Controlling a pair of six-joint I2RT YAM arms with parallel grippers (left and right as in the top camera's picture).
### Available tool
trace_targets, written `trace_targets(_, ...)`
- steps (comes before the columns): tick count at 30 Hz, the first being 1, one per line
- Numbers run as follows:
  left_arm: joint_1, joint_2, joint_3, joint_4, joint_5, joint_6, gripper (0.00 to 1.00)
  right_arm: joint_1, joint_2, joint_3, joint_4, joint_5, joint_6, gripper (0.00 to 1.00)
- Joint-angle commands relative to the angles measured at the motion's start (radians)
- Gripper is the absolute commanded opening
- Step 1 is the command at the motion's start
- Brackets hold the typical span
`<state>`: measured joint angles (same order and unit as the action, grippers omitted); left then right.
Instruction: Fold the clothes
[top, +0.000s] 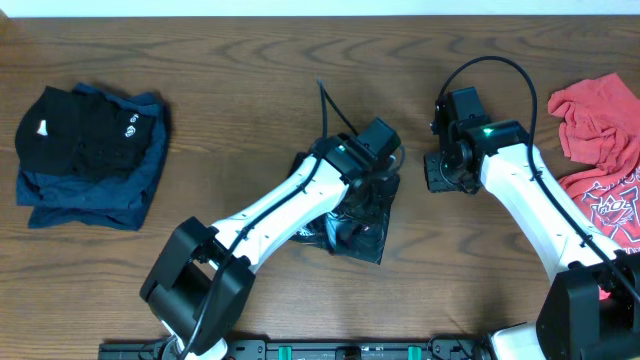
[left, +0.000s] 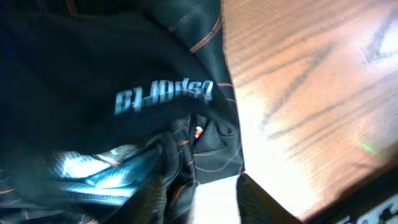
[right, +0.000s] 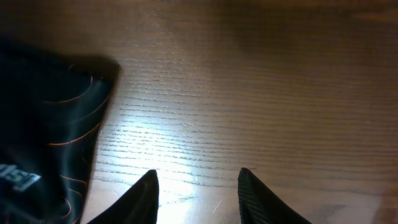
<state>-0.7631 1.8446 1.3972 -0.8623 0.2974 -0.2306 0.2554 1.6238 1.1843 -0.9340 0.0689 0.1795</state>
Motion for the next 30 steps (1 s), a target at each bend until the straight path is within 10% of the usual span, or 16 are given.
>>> trace_targets(1,0.016,-0.034,0.02,-0.037,0.023,0.063,0.43,-0.005,0.002,-0.003,0.0,0.0,0.014,0.4)
trace_targets(17,0.556,-0.249,0.016,-0.116,-0.157,-0.071,0.54,0.216,0.017,-0.003,0.187,-0.354,-0.347,0.4)
trace_targets(30,0.572,-0.043,-0.019,-0.12,-0.021,-0.032,0.55,0.386,0.209,-0.003,0.23,-0.121,-0.334,0.39)
